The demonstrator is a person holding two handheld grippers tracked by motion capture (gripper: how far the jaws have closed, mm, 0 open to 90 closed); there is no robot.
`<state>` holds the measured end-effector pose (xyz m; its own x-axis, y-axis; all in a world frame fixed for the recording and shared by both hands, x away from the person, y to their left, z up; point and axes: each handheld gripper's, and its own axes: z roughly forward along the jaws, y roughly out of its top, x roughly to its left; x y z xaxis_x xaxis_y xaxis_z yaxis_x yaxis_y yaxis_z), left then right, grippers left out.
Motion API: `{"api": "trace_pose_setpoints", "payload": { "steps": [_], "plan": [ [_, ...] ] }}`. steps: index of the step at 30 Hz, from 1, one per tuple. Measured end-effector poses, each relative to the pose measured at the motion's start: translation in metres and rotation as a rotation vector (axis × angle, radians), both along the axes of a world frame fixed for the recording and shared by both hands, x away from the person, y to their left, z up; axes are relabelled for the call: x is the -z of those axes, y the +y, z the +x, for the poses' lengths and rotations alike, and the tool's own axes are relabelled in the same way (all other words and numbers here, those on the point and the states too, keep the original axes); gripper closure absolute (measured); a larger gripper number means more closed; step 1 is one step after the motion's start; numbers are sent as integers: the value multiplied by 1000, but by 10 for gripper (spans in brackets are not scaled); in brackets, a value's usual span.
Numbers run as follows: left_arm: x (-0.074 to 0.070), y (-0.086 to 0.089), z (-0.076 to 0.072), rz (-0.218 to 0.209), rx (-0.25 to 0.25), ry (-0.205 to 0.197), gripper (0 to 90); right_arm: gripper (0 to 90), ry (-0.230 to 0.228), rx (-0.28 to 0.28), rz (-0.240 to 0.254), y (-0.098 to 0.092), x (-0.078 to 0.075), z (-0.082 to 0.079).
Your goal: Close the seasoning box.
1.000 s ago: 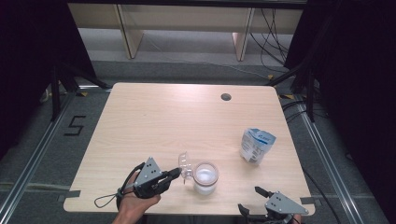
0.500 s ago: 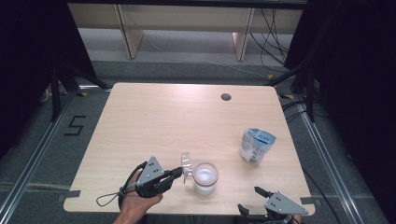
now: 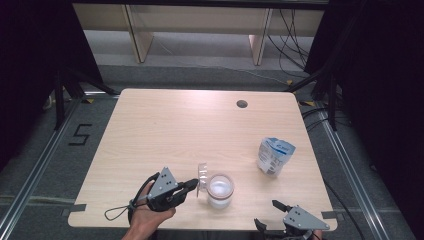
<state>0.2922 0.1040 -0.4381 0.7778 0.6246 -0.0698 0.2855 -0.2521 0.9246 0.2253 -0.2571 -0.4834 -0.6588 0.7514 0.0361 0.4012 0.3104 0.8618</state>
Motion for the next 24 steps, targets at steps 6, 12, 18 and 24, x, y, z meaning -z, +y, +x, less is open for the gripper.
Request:
{"api": "trace_pose_setpoints", "payload": {
  "steps": [6, 12, 18, 24],
  "plan": [
    [-1, -3, -1, 9, 6, 2, 897, 186, 5, 3, 9, 1, 0, -1],
    [-1, -6, -1, 9, 11, 12, 896, 186, 11, 8, 11, 1, 0, -1],
    [0, -10, 0, -6, 25, 5, 896, 186, -13, -6, -4, 0, 0, 1],
    [0, -12, 0, -15, 35, 28, 864, 186, -12, -5, -6, -1, 0, 1]
  ]
}}
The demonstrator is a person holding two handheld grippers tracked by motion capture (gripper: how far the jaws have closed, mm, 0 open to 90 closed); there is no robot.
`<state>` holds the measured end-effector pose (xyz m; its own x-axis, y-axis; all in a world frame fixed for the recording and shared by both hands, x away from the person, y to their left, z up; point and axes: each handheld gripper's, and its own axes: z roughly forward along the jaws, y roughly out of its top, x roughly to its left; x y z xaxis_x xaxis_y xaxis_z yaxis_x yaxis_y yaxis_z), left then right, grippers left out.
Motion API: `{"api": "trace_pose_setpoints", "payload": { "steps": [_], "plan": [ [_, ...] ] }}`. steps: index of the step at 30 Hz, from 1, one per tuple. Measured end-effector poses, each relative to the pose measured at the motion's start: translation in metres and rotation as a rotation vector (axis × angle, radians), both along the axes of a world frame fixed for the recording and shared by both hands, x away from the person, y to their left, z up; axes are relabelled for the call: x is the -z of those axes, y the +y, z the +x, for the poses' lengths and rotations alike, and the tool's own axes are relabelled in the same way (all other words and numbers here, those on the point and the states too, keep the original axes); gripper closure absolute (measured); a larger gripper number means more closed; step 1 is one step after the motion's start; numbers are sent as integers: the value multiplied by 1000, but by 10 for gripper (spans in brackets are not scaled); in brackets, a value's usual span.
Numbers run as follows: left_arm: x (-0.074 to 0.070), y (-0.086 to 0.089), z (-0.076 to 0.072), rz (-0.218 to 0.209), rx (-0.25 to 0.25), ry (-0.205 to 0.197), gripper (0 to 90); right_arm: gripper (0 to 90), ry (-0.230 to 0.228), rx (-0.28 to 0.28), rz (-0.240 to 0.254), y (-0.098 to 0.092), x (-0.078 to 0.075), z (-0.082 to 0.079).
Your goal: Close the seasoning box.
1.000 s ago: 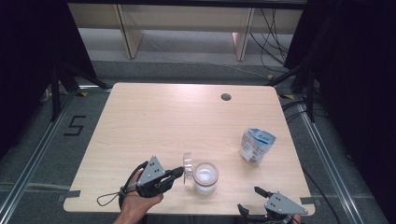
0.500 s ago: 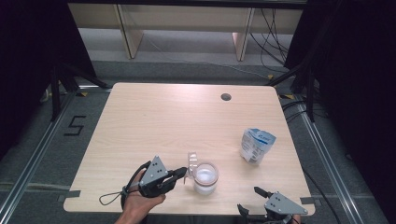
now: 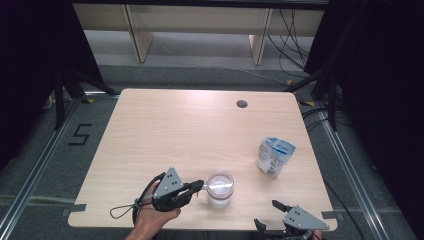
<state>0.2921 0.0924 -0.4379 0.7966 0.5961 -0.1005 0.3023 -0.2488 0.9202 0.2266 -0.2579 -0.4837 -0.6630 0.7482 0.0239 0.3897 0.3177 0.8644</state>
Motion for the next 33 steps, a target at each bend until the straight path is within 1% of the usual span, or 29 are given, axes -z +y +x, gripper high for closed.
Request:
{"api": "trace_pose_setpoints", "payload": {
  "steps": [2, 3, 5, 6, 7, 8, 9, 10, 12, 13, 14, 15, 16, 17, 19, 20, 21, 22, 23, 24, 25, 26, 27, 28, 29, 30, 31, 32, 33],
  "plan": [
    [0, 0, -1, -8, 14, 19, 825, 186, -3, -1, -1, 0, 0, 0],
    [0, -1, 0, -26, 26, 25, 794, 186, 0, 1, 2, 0, 0, 0],
    [-1, 1, -2, -22, 27, 40, 741, 186, 3, -5, 7, 0, 0, 1],
    [0, 1, -2, -37, 32, 43, 702, 186, 1, -14, 9, 0, 0, 1],
    [0, 2, -2, -38, 28, 53, 661, 186, -10, 2, 4, -1, 0, 1],
    [1, 3, -2, -52, 32, 54, 630, 186, -13, -5, 11, -1, 1, 2],
    [1, 4, -3, -50, 41, 59, 604, 185, -14, -4, 11, -1, 1, 2],
    [1, 6, -4, -45, 28, 68, 561, 185, -15, -2, 13, -1, 1, 2],
    [2, 9, -5, -58, 22, 85, 474, 185, -5, -4, 11, -2, 1, 2],
    [2, 11, -7, -61, 1, 102, 446, 184, -3, -2, 11, -2, 1, 2],
    [2, 12, -8, -67, -4, 113, 406, 183, -3, -4, 17, -2, 1, 2],
    [4, 15, -8, -68, -8, 113, 381, 183, 5, -6, 17, -3, 1, 2],
    [4, 17, -9, -59, -8, 112, 356, 183, 6, -6, 21, -3, 1, 2],
    [5, 19, -10, -53, -24, 121, 340, 183, 8, 1, 19, -4, 1, 2],
    [8, 21, -12, -57, -33, 133, 321, 182, 11, 3, 21, -3, 1, 2],
    [9, 23, -13, -44, -37, 132, 315, 182, 9, 1, 21, -3, 1, 2],
    [10, 23, -14, -53, -41, 141, 312, 182, 9, 2, 20, -3, 1, 2],
    [11, 24, -16, -51, -50, 148, 310, 182, 2, -7, 14, -4, 1, 2],
    [12, 25, -16, -61, -49, 147, 308, 182, 12, -5, 26, -3, 1, 2],
    [13, 26, -17, -58, -51, 149, 306, 182, 3, -7, 18, -3, 1, 2],
    [13, 27, -18, -66, -51, 151, 306, 182, 12, -2, 22, -3, 1, 2],
    [13, 28, -19, -60, -57, 152, 303, 181, 9, -1, 19, -3, 1, 2],
    [13, 29, -20, -51, -51, 149, 302, 181, 12, -5, 22, -3, 1, 2],
    [14, 30, -20, -52, -36, 137, 302, 181, 10, -10, 26, -3, 2, 2],
    [14, 30, -22, -58, -56, 152, 302, 181, 0, 0, 19, -4, 1, 2],
    [14, 31, -22, -55, -40, 138, 300, 181, 5, -1, 24, -4, 1, 2],
    [15, 31, -23, -67, -56, 153, 299, 181, 6, -2, 25, -4, 1, 2],
    [16, 32, -24, -70, -54, 150, 298, 181, 7, -6, 25, -3, 1, 2],
    [16, 33, -25, -60, -51, 150, 297, 182, 8, -7, 26, -3, 1, 2]
  ]
}}
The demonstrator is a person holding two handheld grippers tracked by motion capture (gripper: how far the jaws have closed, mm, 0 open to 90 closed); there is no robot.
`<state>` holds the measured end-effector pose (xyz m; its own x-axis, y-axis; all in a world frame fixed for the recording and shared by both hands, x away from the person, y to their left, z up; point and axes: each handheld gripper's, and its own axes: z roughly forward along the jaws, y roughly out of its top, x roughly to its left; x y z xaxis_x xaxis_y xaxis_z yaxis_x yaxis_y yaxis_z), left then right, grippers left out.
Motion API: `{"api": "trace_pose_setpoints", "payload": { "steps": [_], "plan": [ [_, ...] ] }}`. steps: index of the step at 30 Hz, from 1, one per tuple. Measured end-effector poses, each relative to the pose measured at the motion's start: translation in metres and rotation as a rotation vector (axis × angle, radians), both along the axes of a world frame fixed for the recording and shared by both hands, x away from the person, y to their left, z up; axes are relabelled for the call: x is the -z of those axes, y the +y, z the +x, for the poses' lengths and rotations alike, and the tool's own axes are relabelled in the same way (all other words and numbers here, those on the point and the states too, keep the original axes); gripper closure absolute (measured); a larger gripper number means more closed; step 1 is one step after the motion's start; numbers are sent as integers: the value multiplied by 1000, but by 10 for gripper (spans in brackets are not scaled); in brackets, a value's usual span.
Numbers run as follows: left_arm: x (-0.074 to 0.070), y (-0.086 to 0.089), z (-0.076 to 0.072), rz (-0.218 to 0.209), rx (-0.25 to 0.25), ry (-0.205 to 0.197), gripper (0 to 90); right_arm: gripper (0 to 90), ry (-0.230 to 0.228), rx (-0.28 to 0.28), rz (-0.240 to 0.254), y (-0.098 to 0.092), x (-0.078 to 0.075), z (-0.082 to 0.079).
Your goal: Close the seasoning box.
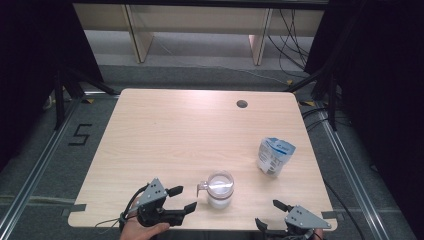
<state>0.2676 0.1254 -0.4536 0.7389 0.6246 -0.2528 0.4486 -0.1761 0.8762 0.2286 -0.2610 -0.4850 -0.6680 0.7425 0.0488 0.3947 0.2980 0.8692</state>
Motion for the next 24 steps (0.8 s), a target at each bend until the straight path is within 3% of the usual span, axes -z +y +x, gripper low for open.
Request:
{"api": "trace_pose_setpoints", "payload": {
  "steps": [6, 16, 20, 24],
  "plan": [
    [5, 3, -4, 2, -11, 8, 290, 182, 3, -4, 5, 0, 0, 0],
    [16, 11, -9, 73, 4, 8, 262, 182, 4, -6, 10, 3, 1, -1],
    [22, 11, -12, 63, -1, 30, 252, 182, -2, -10, 7, 2, 0, 0],
    [23, 13, -14, 77, 9, 16, 245, 182, 2, -10, 9, 2, 0, 0]
  ]
}}
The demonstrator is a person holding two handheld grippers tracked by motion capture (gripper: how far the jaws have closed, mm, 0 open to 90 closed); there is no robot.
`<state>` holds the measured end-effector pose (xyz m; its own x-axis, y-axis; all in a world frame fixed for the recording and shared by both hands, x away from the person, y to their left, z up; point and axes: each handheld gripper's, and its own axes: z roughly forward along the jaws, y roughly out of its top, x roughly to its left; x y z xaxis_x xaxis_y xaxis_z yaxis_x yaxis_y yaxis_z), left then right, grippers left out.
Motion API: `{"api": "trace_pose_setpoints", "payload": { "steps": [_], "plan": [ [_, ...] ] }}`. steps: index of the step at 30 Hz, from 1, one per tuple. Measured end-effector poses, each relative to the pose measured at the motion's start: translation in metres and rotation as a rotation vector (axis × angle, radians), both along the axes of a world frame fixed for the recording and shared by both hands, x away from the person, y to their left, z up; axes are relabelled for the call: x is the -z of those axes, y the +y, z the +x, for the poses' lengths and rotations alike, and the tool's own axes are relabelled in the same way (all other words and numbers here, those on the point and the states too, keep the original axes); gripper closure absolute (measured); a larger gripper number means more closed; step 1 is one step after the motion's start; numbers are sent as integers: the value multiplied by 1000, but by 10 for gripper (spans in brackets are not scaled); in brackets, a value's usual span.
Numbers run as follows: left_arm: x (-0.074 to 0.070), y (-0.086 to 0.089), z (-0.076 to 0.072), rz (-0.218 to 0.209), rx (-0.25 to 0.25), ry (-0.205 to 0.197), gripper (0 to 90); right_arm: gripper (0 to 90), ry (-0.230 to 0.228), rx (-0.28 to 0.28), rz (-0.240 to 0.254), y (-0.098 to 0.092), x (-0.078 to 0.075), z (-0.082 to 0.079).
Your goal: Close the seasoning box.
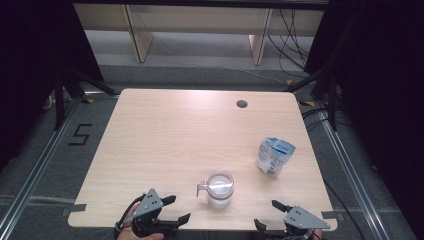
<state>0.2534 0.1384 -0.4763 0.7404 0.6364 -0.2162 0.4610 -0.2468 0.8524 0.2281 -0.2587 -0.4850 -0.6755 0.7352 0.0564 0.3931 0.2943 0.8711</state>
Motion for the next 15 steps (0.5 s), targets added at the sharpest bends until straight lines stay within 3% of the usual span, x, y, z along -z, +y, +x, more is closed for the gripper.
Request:
{"api": "trace_pose_setpoints", "payload": {
  "steps": [6, 7, 9, 10, 11, 12, 15],
  "plan": [
    [3, 2, -4, 15, -3, 4, 234, 178, -19, 9, -11, -2, 0, 0],
    [3, 3, -4, 20, 9, 3, 232, 175, 5, 4, 9, -2, 0, -1],
    [6, 2, -7, 7, 0, 22, 227, 170, 10, -7, 17, -3, 1, -1],
    [6, 3, -7, 18, 6, 20, 223, 165, 32, 17, 24, -3, 1, -4],
    [7, 3, -9, 31, 5, 22, 221, 161, 16, 6, 25, -4, 1, -4],
    [8, 3, -9, 35, 17, 14, 218, 159, 44, 15, 32, -5, 1, -5],
    [12, 2, -11, 49, 19, 26, 212, 158, 55, 7, 38, -6, 3, -6]
  ]
}}
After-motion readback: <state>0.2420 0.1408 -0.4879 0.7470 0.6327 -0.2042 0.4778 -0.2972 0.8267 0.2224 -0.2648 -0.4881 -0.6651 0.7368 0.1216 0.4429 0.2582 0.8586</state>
